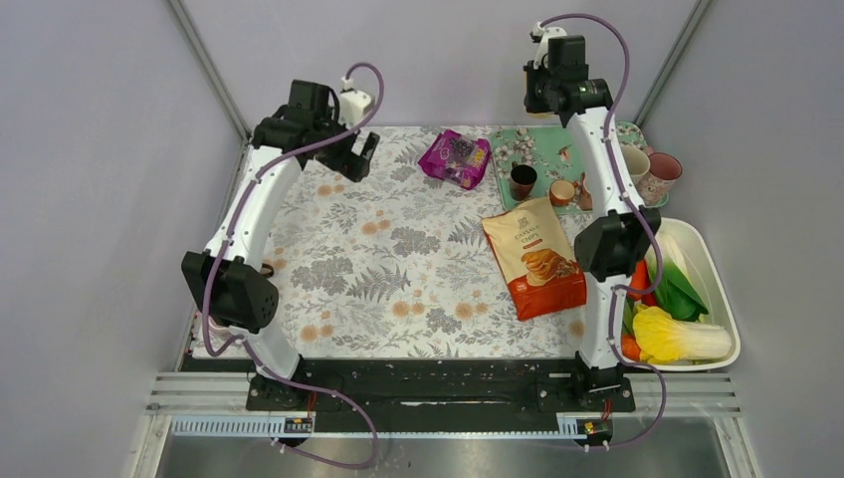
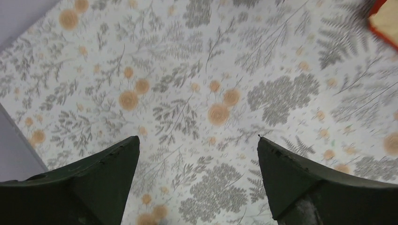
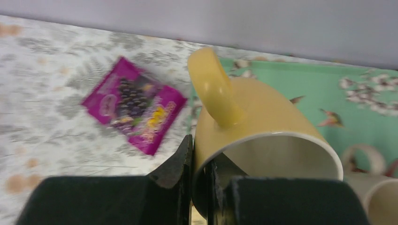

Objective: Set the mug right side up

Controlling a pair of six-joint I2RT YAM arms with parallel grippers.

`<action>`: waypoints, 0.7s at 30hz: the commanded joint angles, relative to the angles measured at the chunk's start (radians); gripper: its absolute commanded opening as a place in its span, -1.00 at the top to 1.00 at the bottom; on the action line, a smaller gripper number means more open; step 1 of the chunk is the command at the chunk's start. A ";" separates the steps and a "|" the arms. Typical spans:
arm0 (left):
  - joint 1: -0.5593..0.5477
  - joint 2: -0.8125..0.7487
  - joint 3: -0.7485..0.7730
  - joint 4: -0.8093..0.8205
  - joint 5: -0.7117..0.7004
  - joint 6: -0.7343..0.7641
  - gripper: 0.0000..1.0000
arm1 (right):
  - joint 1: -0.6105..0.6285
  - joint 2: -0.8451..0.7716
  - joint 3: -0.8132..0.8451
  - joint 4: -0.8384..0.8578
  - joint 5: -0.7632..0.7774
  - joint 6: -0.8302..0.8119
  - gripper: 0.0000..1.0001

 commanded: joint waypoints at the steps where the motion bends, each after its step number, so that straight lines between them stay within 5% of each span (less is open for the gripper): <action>1: -0.001 -0.080 -0.168 -0.006 -0.173 0.135 -0.98 | 0.027 0.157 0.221 -0.228 0.301 -0.267 1.00; 7: -0.001 -0.109 -0.327 -0.022 -0.274 0.220 -0.98 | -0.027 0.241 0.177 -0.136 0.263 -0.266 1.00; 21: -0.001 -0.084 -0.363 -0.047 -0.273 0.238 -0.98 | -0.087 0.369 0.128 -0.133 0.166 -0.187 1.00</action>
